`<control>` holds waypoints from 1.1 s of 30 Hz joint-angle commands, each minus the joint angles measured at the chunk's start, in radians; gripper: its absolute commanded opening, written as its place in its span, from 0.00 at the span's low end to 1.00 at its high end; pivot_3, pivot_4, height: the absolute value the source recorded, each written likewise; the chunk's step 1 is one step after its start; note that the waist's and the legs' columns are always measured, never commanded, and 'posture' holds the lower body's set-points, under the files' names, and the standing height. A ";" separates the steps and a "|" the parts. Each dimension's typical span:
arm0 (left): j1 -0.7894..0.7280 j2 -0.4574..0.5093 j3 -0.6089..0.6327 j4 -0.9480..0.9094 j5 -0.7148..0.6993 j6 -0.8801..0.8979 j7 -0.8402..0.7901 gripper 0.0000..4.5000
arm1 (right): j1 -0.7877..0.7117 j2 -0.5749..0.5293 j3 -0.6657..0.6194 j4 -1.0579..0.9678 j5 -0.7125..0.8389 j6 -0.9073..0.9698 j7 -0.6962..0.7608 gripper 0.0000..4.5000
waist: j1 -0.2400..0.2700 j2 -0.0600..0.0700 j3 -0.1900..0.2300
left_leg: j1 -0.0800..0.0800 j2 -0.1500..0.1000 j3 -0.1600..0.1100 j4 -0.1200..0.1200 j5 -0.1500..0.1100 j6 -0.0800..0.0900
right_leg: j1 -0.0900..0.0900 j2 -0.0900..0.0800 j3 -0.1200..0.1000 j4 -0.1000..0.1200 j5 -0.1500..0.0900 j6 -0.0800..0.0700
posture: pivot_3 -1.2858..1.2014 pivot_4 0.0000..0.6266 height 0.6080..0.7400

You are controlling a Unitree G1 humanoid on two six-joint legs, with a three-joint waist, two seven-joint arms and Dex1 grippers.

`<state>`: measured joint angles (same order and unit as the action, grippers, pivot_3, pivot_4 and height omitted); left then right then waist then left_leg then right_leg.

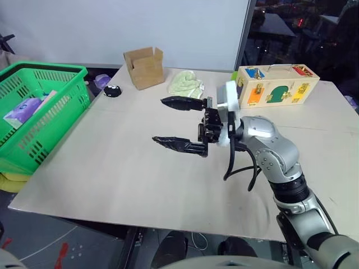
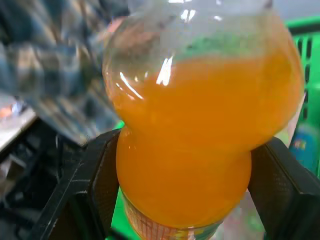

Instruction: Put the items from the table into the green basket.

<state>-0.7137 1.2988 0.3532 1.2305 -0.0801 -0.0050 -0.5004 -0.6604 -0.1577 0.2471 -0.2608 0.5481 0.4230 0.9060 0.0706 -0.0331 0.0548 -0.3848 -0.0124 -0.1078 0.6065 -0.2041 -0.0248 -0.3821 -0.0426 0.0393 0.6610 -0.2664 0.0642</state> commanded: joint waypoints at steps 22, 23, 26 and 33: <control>-0.062 -0.023 -0.015 0.032 0.026 -0.083 0.093 0.67 | 0.009 -0.007 -0.005 0.004 -0.084 -0.027 -0.086 1.00 | -0.001 -0.002 -0.001 | 0.000 0.000 0.000 0.000 0.000 0.000 | 0.000 0.000 0.000 0.001 0.001 -0.002 | 0.58 0.00 1.00; -0.070 -0.027 -0.018 0.035 0.030 -0.090 0.091 0.67 | 0.010 -0.006 -0.005 0.003 -0.086 -0.029 -0.086 1.00 | -0.001 -0.003 -0.001 | 0.000 0.000 0.000 0.000 0.000 0.000 | 0.000 0.000 0.000 0.001 0.001 -0.002 | 0.58 0.00 1.00; -0.090 -0.043 -0.037 0.041 0.049 -0.113 0.080 0.78 | 0.013 -0.003 -0.003 0.002 -0.092 -0.033 -0.091 1.00 | -0.004 -0.003 -0.001 | 0.000 0.000 0.001 0.001 0.000 0.000 | 0.001 0.000 0.000 0.001 0.001 -0.002 | 0.57 0.00 1.00; -0.106 -0.040 0.019 0.030 -0.007 -0.140 0.082 0.99 | 0.032 -0.015 -0.013 -0.020 -0.097 -0.029 -0.099 1.00 | -0.021 -0.003 -0.002 | 0.001 0.000 0.001 0.001 0.000 0.000 | 0.001 0.000 0.000 0.001 0.002 -0.003 | 0.57 0.00 1.00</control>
<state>-0.7975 1.2307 0.3435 1.2894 -0.0555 -0.1167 -0.4168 -0.6228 -0.1693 0.2536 -0.2400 0.4474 0.4092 0.8147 0.0493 -0.0360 0.0533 -0.3842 -0.0124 -0.1071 0.6074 -0.2039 -0.0250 -0.3814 -0.0426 0.0396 0.6625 -0.2641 0.0610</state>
